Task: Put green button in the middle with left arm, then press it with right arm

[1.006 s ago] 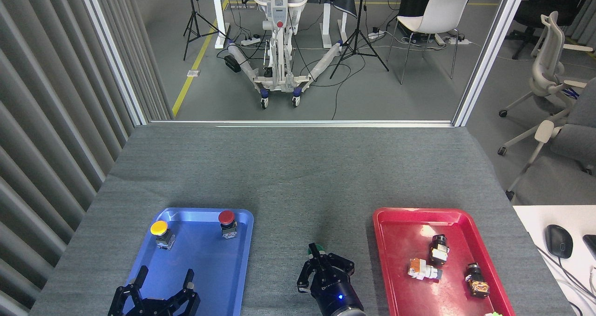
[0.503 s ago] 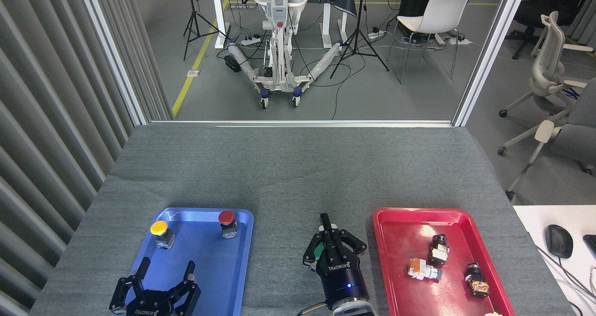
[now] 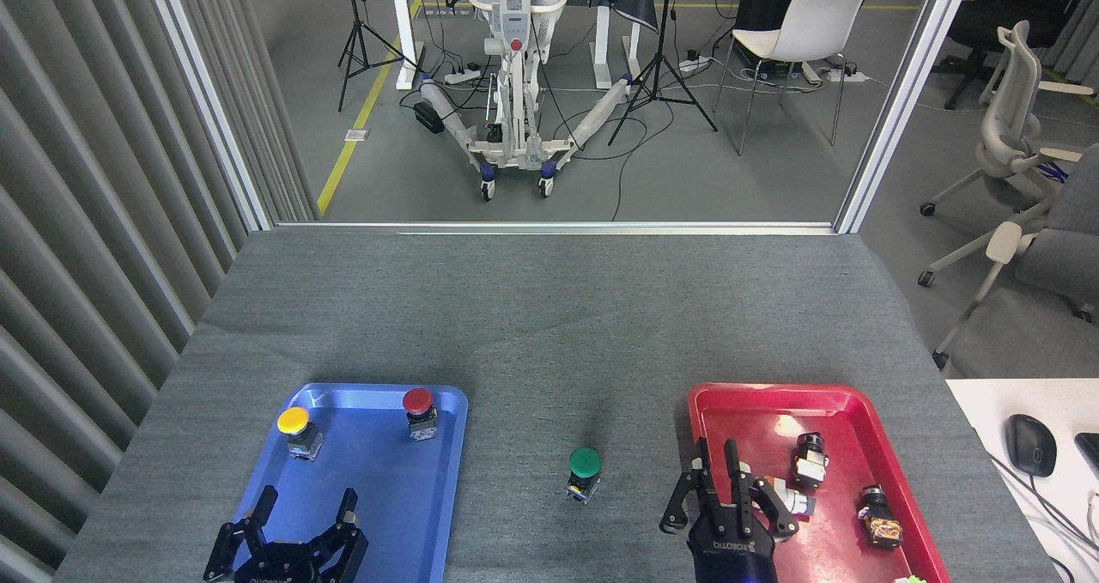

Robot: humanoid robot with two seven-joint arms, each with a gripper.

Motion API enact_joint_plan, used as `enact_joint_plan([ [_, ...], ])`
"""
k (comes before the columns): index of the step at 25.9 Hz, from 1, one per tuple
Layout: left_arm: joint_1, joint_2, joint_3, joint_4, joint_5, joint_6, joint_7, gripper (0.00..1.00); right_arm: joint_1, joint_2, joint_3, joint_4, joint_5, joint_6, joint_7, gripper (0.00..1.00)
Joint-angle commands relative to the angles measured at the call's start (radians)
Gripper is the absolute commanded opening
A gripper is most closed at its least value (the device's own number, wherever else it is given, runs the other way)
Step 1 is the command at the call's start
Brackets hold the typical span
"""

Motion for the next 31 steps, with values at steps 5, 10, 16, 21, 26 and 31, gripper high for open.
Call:
enact_joint_plan([
  [5, 0.0, -0.004, 0.001, 0.002, 0.002, 0.01, 0.001, 0.99, 0.061, -0.047, -0.058, -0.034, -0.017, -0.009, 0.006, 1.0],
  [10, -0.006, -0.002, 0.001, -0.007, -0.002, -0.002, 0.002, 0.99, 0.066, -0.047, -0.055, -0.032, -0.024, -0.015, 0.006, 1.0],
  [16, -0.018, -0.017, 0.001, 0.002, -0.003, 0.0, 0.004, 0.99, 0.069, -0.047, -0.054, -0.032, -0.024, -0.04, 0.003, 1.0],
  [21, -0.021, -0.019, 0.001, 0.008, -0.003, 0.001, 0.004, 0.99, 0.07, -0.046, -0.052, -0.029, -0.024, -0.038, 0.003, 1.0],
  [26, -0.023, -0.028, 0.002, 0.007, -0.003, 0.007, 0.002, 0.99, 0.07, -0.046, -0.052, -0.026, -0.024, -0.038, 0.003, 1.0],
  [31, -0.026, -0.028, 0.002, 0.008, -0.002, 0.009, 0.002, 0.99, 0.07, -0.046, -0.049, -0.026, -0.024, -0.037, 0.0, 1.0],
])
